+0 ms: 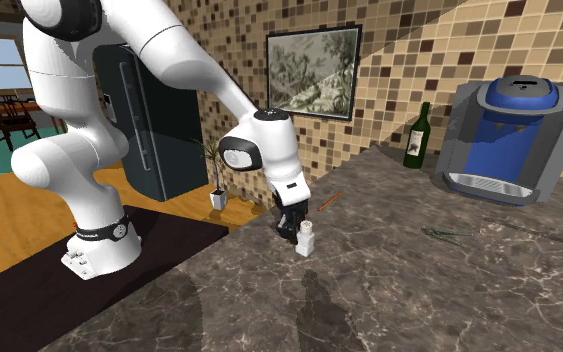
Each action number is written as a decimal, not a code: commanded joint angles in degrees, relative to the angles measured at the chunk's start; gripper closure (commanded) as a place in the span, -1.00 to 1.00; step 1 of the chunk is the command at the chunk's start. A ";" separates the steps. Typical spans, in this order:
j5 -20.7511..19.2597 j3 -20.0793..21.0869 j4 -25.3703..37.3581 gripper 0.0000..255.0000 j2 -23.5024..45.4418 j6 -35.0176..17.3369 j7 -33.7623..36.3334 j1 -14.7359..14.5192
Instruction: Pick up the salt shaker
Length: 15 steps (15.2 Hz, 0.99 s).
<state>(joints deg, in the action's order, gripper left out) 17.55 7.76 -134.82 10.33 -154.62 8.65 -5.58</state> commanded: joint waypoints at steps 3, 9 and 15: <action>-0.16 -0.05 0.00 1.00 -0.48 0.53 0.20 -0.03; -1.34 -0.42 0.61 1.00 -4.30 4.92 1.67 -0.05; -2.36 -0.67 1.68 1.00 -7.75 9.39 2.97 0.04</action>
<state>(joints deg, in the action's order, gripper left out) 15.34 7.14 -133.31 3.21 -146.06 11.44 -5.58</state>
